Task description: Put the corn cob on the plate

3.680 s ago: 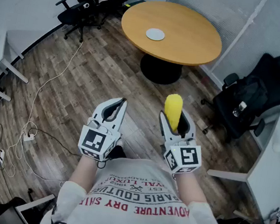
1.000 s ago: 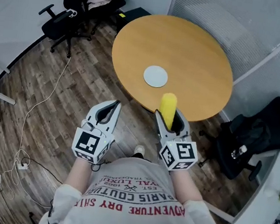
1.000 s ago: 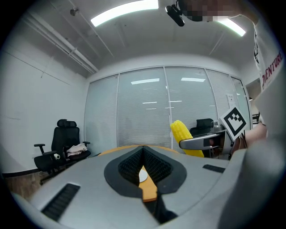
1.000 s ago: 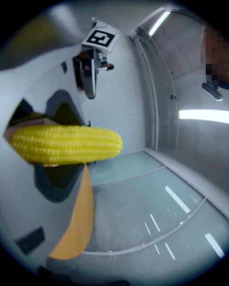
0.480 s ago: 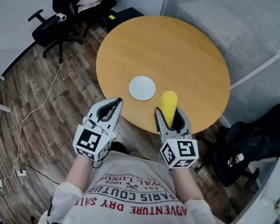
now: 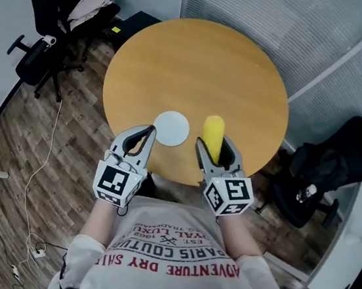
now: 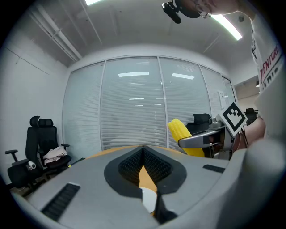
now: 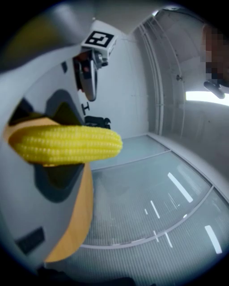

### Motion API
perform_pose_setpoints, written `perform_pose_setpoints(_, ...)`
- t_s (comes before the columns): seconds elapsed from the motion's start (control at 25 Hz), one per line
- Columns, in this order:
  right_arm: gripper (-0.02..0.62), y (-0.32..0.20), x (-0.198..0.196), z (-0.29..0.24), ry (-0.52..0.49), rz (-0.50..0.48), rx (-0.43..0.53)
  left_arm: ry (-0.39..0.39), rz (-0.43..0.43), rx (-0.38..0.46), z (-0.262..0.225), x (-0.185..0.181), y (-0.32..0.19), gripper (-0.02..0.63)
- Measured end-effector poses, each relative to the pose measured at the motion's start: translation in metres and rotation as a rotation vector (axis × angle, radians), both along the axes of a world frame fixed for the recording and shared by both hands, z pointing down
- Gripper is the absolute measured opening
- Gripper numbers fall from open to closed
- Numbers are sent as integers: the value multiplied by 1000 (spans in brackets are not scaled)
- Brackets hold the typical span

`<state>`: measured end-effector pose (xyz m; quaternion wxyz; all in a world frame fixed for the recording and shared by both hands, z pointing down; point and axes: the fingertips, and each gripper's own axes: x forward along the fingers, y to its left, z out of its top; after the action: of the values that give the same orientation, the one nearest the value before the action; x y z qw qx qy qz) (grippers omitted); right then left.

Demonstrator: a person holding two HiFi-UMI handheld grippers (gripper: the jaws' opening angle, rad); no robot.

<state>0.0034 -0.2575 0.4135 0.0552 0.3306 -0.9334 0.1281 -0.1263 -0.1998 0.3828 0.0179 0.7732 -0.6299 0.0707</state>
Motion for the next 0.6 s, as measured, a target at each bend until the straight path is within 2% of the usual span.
perform_pose_setpoints(0.36,267,-43,-37,4,0,188,-12,-1,191,7,-4,-47,-75,32)
perform_pose_setpoints(0.6,267,-59,-51,21,12,296,-60,20,305,-14,7,-64,-109,32)
